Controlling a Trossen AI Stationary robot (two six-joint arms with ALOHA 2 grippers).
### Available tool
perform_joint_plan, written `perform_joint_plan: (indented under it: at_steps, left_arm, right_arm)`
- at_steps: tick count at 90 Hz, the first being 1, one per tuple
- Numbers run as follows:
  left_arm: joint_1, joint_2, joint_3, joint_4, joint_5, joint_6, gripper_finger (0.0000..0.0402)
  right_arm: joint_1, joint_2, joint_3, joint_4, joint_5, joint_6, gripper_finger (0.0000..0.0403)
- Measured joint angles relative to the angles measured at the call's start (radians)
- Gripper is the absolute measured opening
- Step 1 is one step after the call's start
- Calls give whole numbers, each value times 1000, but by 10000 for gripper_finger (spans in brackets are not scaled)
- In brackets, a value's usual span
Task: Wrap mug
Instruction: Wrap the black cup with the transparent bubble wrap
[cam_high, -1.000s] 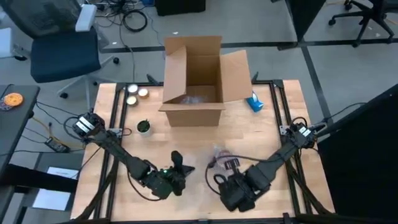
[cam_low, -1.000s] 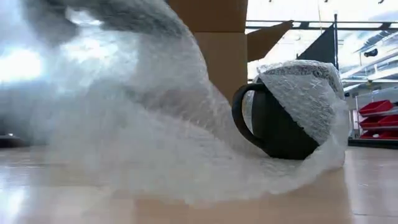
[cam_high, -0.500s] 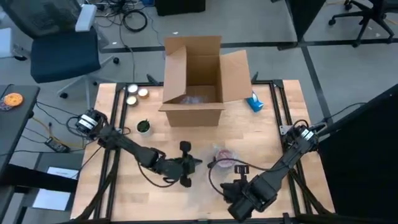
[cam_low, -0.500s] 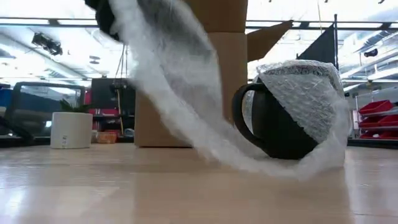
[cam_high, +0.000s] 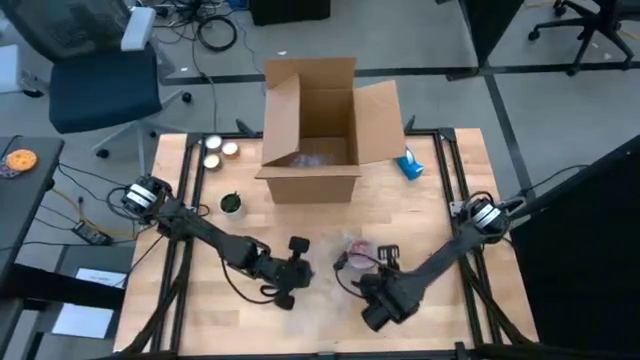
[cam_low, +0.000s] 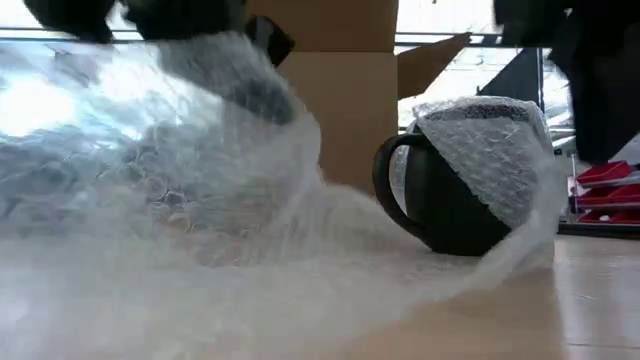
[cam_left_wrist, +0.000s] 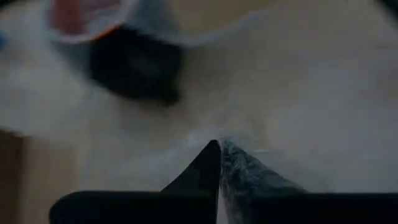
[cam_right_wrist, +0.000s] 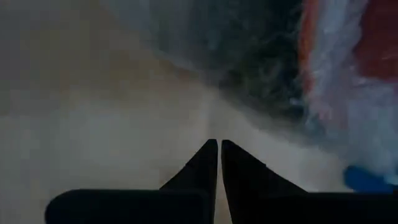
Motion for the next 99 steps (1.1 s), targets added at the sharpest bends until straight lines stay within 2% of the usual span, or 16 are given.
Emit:
perform_joint_plan:
  at_steps: [20, 45, 68, 79, 92, 99]
  left_arm:
    - [-15, -1, 32, -31, 12, -4, 0]
    - [-15, -1, 32, -219, 16, -97, 0]
    - [-25, -1, 32, -203, 146, -158, 0]
    - [-25, 0, 32, -191, 181, -209, 0]
    - [-21, 0, 32, -191, 195, -279, 0]
    - [-15, 0, 32, -191, 194, -291, 0]
  right_arm:
    - [-87, 0, -32, 64, 31, -173, 0]
    - [-185, 0, -32, 219, 71, -383, 0]
    - [-292, 0, -32, 374, 74, -625, 0]
    - [-351, 0, -32, 466, 123, -749, 0]
    - [-407, 0, 17, 478, 143, -766, 0]
    - [-407, 0, 65, 425, 150, -766, 0]
